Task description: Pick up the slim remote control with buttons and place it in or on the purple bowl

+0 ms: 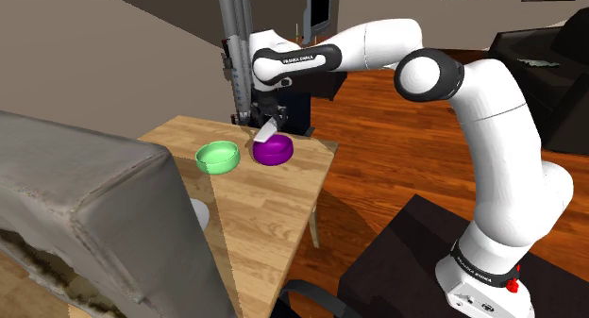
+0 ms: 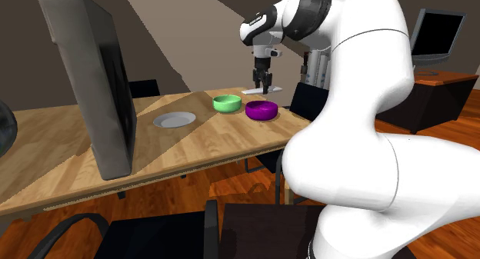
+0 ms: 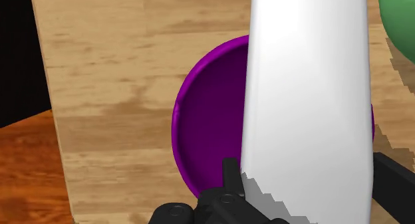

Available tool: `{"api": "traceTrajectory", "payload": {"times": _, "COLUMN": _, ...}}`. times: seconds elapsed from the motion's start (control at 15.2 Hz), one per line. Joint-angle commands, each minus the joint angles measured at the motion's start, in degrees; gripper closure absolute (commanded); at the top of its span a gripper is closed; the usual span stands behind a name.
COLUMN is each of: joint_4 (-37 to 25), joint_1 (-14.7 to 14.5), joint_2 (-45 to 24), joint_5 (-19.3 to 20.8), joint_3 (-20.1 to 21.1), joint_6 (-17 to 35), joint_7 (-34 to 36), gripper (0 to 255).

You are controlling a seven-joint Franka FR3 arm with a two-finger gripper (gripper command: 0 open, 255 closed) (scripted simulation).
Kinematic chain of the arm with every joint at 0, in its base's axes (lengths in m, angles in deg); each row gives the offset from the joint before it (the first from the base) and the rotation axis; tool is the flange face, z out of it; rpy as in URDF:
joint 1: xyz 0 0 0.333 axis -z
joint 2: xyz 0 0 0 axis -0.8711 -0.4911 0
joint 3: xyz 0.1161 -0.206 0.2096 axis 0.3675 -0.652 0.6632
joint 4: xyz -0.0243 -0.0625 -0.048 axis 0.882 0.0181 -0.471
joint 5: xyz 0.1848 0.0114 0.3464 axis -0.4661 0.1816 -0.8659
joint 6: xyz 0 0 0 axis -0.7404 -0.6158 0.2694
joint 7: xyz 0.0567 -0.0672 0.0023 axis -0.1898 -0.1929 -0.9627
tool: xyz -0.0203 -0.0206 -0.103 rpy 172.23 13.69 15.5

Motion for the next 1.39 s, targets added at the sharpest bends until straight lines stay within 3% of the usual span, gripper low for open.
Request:
{"api": "traceTrajectory", "payload": {"times": 0.0, "joint_4": 0.41, "joint_1": 0.13, "joint_2": -0.61, "joint_5": 0.19, "joint_3": -0.17, "joint_6": 1.02, "joint_7": -0.11, "gripper": 255}}
{"api": "traceTrajectory", "payload": {"times": 0.66, "joint_4": 6.17, "joint_1": 0.73, "joint_2": -2.23, "joint_5": 1.09, "joint_3": -0.73, "joint_6": 8.15, "joint_7": 0.76, "gripper": 255}}
{"api": "traceTrajectory", "payload": {"times": 1.19, "joint_4": 6.17, "joint_1": 0.73, "joint_2": -2.23, "joint_5": 1.09, "joint_3": -0.73, "joint_6": 8.15, "joint_7": 0.76, "gripper": 255}}
{"api": "traceTrajectory", "payload": {"times": 1.25, "joint_4": 6.15, "joint_1": 0.72, "joint_2": -2.23, "joint_5": 1.09, "joint_3": -0.73, "joint_6": 8.15, "joint_7": 0.76, "gripper": 0}}
{"api": "traceTrajectory", "payload": {"times": 1.32, "joint_4": 6.14, "joint_1": 0.72, "joint_2": -2.25, "joint_5": 1.09, "joint_3": -0.74, "joint_6": 8.14, "joint_7": 0.76, "gripper": 0}}
